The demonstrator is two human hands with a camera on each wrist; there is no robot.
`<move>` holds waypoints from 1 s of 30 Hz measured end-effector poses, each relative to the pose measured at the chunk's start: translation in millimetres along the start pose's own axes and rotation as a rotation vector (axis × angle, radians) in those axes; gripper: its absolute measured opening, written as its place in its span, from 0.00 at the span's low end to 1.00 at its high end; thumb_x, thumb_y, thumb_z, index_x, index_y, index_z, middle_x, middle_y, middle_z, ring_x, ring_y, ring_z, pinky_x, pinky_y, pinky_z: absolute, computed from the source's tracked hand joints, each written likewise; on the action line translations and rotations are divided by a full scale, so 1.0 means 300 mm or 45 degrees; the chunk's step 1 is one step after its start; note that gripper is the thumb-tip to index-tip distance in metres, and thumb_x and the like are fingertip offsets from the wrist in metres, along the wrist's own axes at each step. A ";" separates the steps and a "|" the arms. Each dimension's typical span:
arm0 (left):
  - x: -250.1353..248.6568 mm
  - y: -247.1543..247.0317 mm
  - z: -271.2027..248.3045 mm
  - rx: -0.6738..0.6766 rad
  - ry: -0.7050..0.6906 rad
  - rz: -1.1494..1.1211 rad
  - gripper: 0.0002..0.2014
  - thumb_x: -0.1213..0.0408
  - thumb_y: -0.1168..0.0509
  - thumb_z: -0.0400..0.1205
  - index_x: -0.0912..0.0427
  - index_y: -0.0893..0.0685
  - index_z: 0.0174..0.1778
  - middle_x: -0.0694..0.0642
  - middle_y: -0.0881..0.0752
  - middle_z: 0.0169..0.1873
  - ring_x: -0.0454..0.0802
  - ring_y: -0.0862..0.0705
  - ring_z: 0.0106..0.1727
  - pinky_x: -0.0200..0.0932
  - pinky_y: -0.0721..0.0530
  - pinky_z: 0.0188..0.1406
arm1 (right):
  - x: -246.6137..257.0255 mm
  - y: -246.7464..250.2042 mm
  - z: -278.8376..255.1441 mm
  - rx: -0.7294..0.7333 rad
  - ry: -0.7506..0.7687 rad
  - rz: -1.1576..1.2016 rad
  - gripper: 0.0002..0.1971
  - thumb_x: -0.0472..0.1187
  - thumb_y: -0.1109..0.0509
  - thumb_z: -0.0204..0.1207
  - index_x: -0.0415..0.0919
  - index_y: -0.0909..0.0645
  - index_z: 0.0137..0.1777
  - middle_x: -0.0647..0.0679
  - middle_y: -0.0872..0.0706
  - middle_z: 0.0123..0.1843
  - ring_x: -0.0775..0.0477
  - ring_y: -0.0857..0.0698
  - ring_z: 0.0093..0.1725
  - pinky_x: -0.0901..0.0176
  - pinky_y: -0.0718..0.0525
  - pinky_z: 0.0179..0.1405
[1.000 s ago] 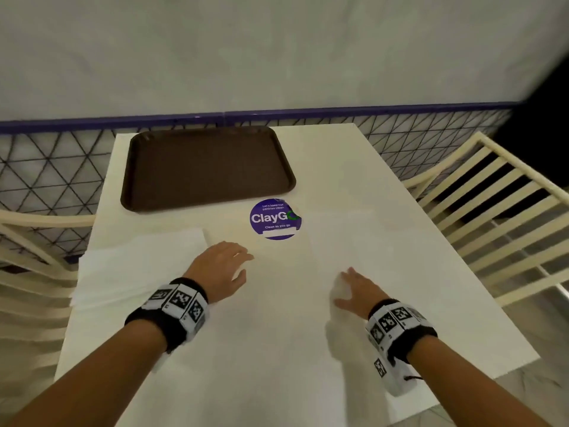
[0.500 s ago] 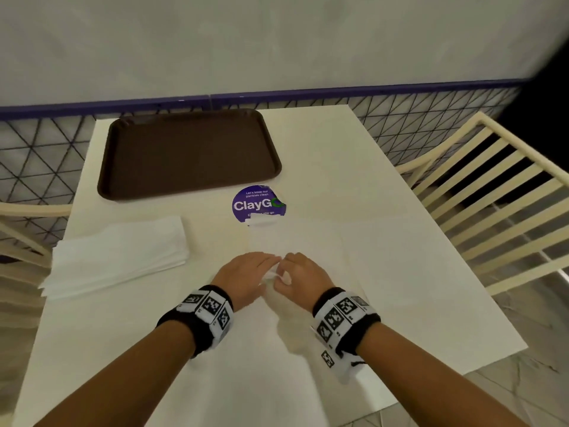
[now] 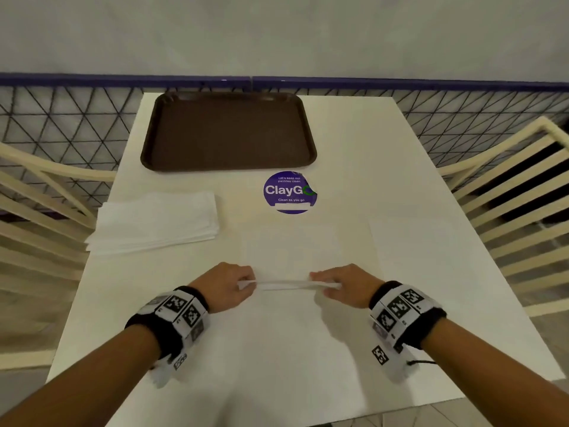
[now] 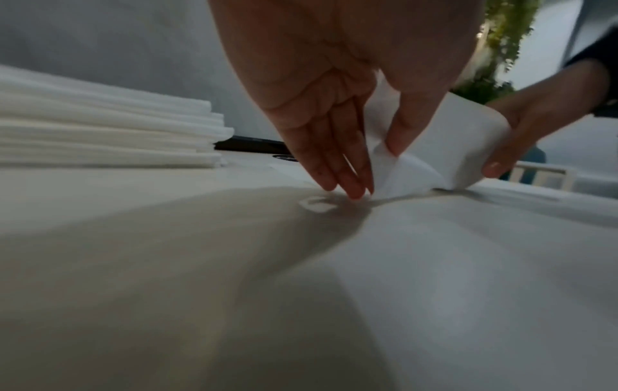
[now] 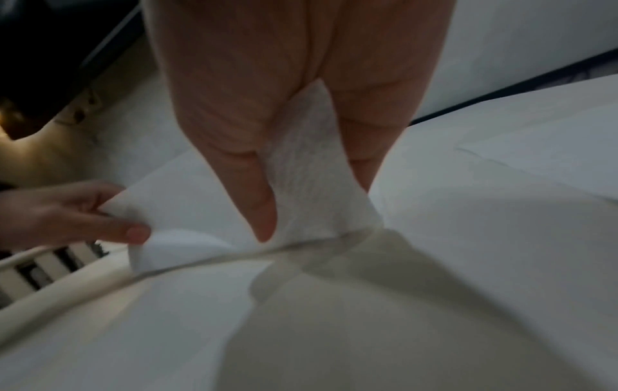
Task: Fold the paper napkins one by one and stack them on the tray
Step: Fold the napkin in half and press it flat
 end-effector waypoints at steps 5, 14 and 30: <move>0.010 0.049 0.011 -0.185 0.219 -0.325 0.05 0.61 0.39 0.82 0.56 0.23 0.42 0.55 0.19 0.35 0.52 0.23 0.40 0.29 0.31 0.31 | -0.042 0.064 0.043 0.045 -0.164 0.209 0.14 0.34 0.36 0.79 0.35 0.21 0.64 0.40 0.16 0.61 0.45 0.20 0.57 0.64 0.31 0.46; 0.066 0.051 0.118 -0.200 0.529 -0.680 0.19 0.54 0.44 0.85 0.69 0.24 0.57 0.64 0.15 0.41 0.60 0.15 0.43 0.47 0.18 0.47 | -0.185 0.076 0.142 -0.072 -0.481 0.878 0.17 0.36 0.29 0.75 0.30 0.20 0.62 0.33 0.15 0.55 0.43 0.18 0.50 0.54 0.22 0.52; 0.134 0.031 0.153 -0.158 0.828 -0.669 0.19 0.54 0.41 0.84 0.58 0.33 0.30 0.54 0.20 0.26 0.50 0.19 0.26 0.36 0.22 0.34 | -0.224 0.110 0.217 -0.217 -0.520 0.840 0.18 0.46 0.29 0.76 0.40 0.25 0.27 0.38 0.18 0.33 0.41 0.18 0.38 0.49 0.17 0.44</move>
Point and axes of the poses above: each hand's wrist, its own z-axis towards the middle knuckle, its own y-axis out of the back of the hand, x = y × z, the point moved 5 cm from there along z, towards the middle knuckle
